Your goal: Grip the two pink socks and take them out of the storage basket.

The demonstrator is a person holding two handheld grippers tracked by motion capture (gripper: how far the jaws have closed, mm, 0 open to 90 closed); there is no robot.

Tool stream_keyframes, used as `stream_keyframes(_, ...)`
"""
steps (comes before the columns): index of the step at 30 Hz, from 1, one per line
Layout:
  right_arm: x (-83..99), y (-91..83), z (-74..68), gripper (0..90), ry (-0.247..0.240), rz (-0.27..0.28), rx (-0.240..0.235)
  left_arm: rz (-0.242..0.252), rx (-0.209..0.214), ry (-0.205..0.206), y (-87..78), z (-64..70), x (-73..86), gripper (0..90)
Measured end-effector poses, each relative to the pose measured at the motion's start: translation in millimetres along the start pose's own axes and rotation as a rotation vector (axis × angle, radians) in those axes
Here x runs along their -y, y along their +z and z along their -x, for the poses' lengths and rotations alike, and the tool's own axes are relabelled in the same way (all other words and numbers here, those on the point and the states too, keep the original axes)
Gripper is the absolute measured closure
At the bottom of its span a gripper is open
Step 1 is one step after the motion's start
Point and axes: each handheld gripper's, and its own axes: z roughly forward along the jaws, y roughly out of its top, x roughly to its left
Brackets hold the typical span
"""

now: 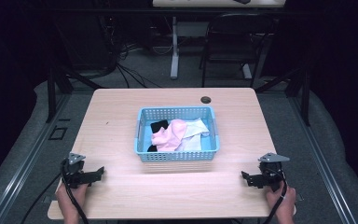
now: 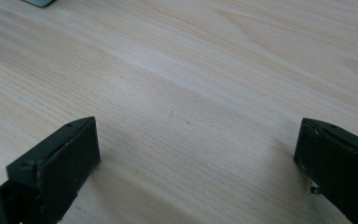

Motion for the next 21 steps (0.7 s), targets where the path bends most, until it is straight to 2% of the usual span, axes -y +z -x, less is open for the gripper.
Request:
stream_keyframes(19, 0.0, 0.0, 0.0, 0.0, 0.000, 0.000, 0.000, -0.001, 0.004, 0.004, 0.6, -0.3, -0.8, 0.2)
stream_keyframes(21, -0.1, 0.0, 0.0, 0.0, 0.000, -0.001, 0.001, -0.002, -0.007, -0.005, 0.9, 0.8, -1.3, 0.1)
